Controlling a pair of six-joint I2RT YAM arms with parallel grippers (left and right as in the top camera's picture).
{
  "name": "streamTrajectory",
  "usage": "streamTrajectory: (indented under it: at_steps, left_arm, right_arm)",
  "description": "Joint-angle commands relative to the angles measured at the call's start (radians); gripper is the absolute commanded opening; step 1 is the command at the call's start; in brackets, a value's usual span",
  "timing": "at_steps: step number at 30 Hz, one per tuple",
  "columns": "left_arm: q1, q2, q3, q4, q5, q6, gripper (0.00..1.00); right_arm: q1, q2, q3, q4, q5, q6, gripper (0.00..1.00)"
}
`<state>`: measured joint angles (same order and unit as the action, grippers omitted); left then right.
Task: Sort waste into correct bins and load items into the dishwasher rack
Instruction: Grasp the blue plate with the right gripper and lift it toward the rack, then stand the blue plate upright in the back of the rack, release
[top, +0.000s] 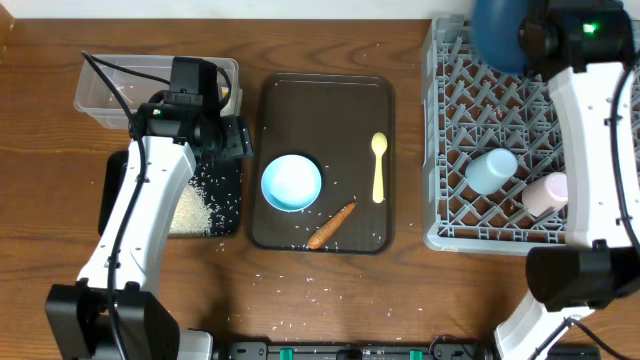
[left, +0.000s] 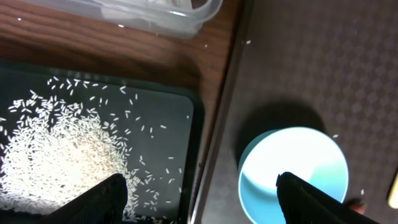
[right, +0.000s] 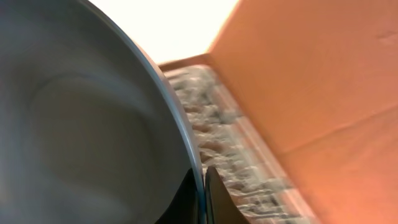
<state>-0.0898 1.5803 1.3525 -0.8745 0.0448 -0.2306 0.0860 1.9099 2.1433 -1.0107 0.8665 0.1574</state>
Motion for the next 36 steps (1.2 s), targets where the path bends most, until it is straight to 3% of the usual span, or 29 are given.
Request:
streamTrajectory:
  at_steps: [1,11,26,36]
  left_arm:
    - [0.000,-0.008,-0.007,0.013,-0.011,-0.034,0.79]
    - [0.000,-0.008,-0.007,0.049,-0.008,-0.034,0.79]
    - [0.000,-0.008,-0.007,0.051,-0.008,-0.034,0.79]
    - [0.000,-0.007,-0.007,0.050,-0.008,-0.034,0.79]
  right_arm:
    - [-0.008,0.026,-0.018,0.044,0.248,-0.162,0.01]
    - [-0.055,0.114,-0.020,0.196,0.253,-0.710,0.01]
    - [-0.099,0.194,-0.020,0.207,0.134,-0.765,0.01]
    - [-0.084,0.299,-0.020,0.211,0.188,-0.756,0.01]
